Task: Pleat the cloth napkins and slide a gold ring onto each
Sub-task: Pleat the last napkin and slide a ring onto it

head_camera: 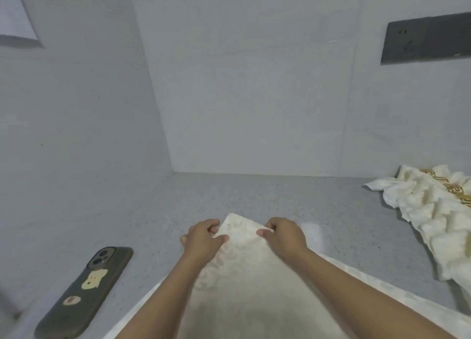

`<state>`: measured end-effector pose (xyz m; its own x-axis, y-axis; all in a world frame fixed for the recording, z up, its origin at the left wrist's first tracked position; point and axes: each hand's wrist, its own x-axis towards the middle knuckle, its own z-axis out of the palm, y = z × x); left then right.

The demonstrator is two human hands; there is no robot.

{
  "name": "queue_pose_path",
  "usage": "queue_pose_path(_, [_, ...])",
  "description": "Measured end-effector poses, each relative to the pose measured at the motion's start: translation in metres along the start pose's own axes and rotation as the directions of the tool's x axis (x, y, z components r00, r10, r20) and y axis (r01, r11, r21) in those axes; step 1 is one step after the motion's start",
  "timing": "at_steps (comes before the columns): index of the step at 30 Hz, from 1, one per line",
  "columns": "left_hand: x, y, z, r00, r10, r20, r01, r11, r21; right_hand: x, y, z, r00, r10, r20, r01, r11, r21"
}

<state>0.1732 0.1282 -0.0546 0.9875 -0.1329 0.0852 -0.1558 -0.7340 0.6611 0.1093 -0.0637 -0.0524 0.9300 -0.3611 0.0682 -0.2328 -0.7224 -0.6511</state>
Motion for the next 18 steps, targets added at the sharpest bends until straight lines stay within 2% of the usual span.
queue_pose_path(4, [0.013, 0.001, -0.001, 0.998, -0.050, 0.041, 0.051, 0.998, -0.042, 0.004, -0.001, 0.003, 0.999, 0.000, -0.055, -0.004, 0.997, -0.083])
queue_pose_path(8, [0.020, 0.005, -0.001, 0.997, -0.064, 0.041, 0.066, 0.996, -0.059, 0.004, -0.001, 0.008, 0.990, -0.065, -0.124, 0.042, 0.983, -0.181])
queue_pose_path(13, [0.018, 0.002, 0.003, 0.998, -0.047, -0.041, 0.043, 0.994, -0.100, 0.006, 0.006, 0.014, 0.972, -0.192, -0.134, 0.165, 0.969, -0.185])
queue_pose_path(16, [0.015, 0.000, 0.007, 0.997, 0.009, -0.083, -0.016, 0.996, -0.087, 0.009, 0.008, 0.014, 0.970, -0.188, -0.157, 0.165, 0.975, -0.147])
queue_pose_path(18, [0.018, -0.004, 0.008, 0.996, 0.012, -0.088, -0.024, 0.989, -0.143, 0.009, 0.009, 0.013, 0.970, -0.184, -0.161, 0.167, 0.980, -0.111])
